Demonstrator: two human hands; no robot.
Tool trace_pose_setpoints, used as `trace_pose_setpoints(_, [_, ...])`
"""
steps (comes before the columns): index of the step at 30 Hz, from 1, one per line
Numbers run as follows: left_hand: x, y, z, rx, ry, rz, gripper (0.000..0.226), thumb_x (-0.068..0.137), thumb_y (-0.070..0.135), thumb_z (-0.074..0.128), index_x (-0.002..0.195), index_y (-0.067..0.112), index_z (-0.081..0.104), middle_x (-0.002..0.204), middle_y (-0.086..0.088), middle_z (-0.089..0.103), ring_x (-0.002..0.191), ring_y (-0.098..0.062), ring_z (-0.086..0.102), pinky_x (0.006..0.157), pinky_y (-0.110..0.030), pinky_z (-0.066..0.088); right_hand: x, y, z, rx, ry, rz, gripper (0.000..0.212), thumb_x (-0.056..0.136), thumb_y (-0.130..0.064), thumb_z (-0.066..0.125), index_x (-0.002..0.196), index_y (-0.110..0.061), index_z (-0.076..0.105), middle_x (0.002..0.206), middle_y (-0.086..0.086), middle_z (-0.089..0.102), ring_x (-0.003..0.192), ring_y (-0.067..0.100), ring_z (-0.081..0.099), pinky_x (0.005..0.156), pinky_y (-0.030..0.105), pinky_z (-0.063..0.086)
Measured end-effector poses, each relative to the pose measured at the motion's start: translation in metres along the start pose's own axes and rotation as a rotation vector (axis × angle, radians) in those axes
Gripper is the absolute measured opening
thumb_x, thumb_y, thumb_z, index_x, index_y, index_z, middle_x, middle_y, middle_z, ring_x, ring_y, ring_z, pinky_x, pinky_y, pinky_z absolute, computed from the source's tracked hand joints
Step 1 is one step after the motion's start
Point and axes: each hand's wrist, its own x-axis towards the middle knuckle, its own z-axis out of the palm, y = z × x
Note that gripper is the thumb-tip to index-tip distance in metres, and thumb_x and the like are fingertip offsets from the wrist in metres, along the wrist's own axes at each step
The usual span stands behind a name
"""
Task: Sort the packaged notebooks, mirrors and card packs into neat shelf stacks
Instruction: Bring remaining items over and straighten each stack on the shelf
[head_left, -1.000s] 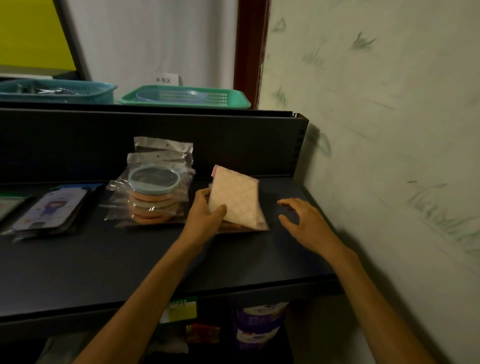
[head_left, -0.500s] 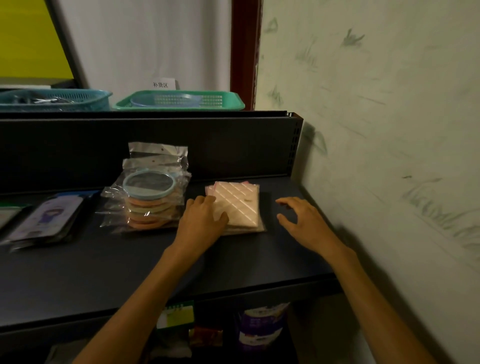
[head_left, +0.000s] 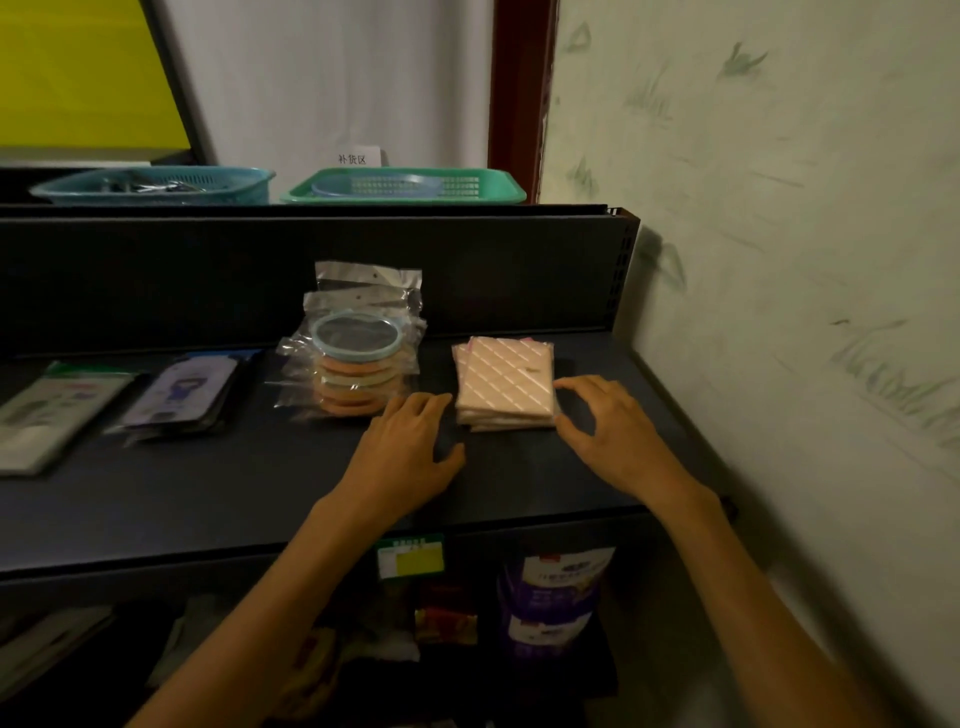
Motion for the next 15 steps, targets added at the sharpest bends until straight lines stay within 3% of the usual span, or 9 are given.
trace_pose_setpoints(7, [-0.051,-0.052,-0.035,0.025,0.061,-0.019,0.069,0.087,0.045,0.058,0.146,0.026,0.029,0.147,0.002,0.037,0.134,-0.021,0.033,0.102,-0.041,0.036,-0.007,-0.070,0.031,0.012,-0.029,-0.079,0.040,0.090,-0.028,0.059,0.128,-0.020,0.052,0.126,0.000,0.054,0.116,0.019,0.047,0.101,0.035,0.038])
trace_pose_setpoints(15, [-0.135,-0.174,-0.092,0.120,0.048,-0.182,0.067,0.090,0.048,0.053,0.146,0.023,0.027,0.147,0.001,0.035,0.134,-0.025,0.029,0.105,-0.044,0.032,-0.002,-0.210,0.098,-0.007,-0.116,-0.178,0.046,0.091,-0.035,0.056,0.133,-0.019,0.048,0.134,-0.001,0.049,0.124,0.019,0.044,0.105,0.037,0.035])
